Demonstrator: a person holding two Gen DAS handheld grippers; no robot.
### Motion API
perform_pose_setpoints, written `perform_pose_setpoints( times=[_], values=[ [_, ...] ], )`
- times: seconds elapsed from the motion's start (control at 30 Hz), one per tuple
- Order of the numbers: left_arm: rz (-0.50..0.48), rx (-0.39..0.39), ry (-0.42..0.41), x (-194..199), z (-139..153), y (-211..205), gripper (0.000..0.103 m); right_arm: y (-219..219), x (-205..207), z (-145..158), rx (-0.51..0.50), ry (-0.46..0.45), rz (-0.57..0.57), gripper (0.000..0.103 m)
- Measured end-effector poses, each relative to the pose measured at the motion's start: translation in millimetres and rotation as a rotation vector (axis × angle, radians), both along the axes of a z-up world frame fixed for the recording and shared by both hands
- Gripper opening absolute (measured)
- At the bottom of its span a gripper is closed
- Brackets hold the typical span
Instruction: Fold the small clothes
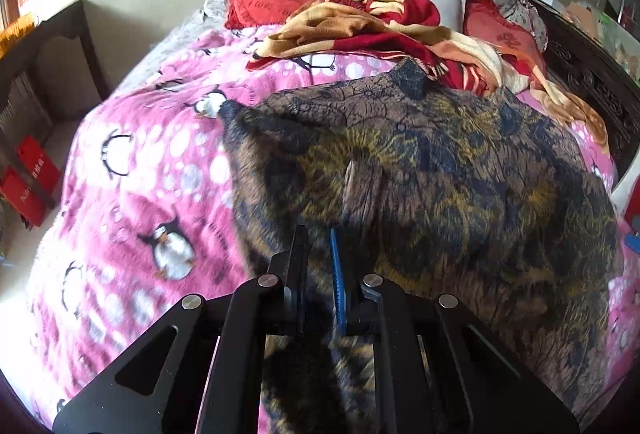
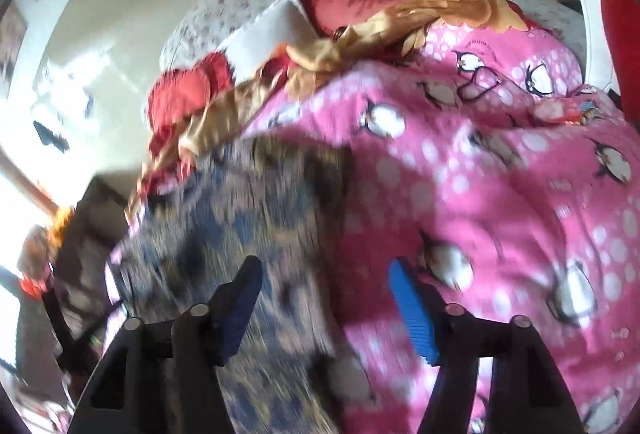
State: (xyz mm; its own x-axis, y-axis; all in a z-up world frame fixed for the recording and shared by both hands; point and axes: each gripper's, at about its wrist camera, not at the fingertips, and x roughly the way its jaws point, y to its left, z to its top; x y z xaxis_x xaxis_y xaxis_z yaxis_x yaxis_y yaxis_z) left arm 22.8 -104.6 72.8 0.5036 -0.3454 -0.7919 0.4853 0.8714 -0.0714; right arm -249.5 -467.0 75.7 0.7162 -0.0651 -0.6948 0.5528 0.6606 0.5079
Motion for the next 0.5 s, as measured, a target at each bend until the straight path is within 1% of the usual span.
perform_pose_setpoints(
  times=[0.03, 0.07, 0.13, 0.17, 0.2, 0.3, 0.33, 0.37, 0.4, 0.5],
  values=[
    [-0.004, -0.011, 0.025, 7.2, -1.6, -5.1, 0.029, -5.6, 12.9, -1.4, 0.012, 0.01, 0.005, 0.065],
    [0.0, -0.017, 0.034, 10.8, -1.8, -7.7, 0.032, -8.1, 19.9, -3.5, 0.016, 0.017, 0.007, 0.065],
    [0.002, -0.046, 0.025, 15.3, 0.7, -14.1, 0.033, -15.0, 36.6, -9.0, 0.023, 0.043, 0.012, 0.065],
    [-0.012, -0.052, 0.017, 16.8, 1.2, -19.1, 0.034, -18.7, 44.7, -14.1, 0.025, 0.061, 0.01, 0.065],
    [-0.026, -0.042, 0.017, 18.8, -0.1, -24.3, 0.039, -21.3, 49.3, -17.7, 0.024, 0.069, 0.009, 0.065],
    [-0.058, 0.056, 0.02, 24.4, -10.2, -44.2, 0.041, -29.2, 58.0, -26.8, 0.021, 0.07, -0.001, 0.065],
    [-0.069, 0.063, 0.014, 24.0, -11.2, -47.7, 0.039, -31.7, 58.6, -28.7, 0.026, 0.058, -0.009, 0.065],
    [-0.074, 0.062, 0.004, 23.1, -10.4, -49.2, 0.032, -34.0, 59.2, -31.2, 0.038, 0.046, -0.018, 0.066],
    [-0.079, 0.058, -0.005, 21.9, -8.0, -49.6, 0.01, -35.5, 60.8, -33.1, 0.05, 0.04, -0.019, 0.066],
    [-0.087, 0.004, -0.022, 21.3, 8.6, -42.3, 0.007, -37.9, 64.7, -33.4, 0.069, 0.024, -0.007, 0.066]
  ],
)
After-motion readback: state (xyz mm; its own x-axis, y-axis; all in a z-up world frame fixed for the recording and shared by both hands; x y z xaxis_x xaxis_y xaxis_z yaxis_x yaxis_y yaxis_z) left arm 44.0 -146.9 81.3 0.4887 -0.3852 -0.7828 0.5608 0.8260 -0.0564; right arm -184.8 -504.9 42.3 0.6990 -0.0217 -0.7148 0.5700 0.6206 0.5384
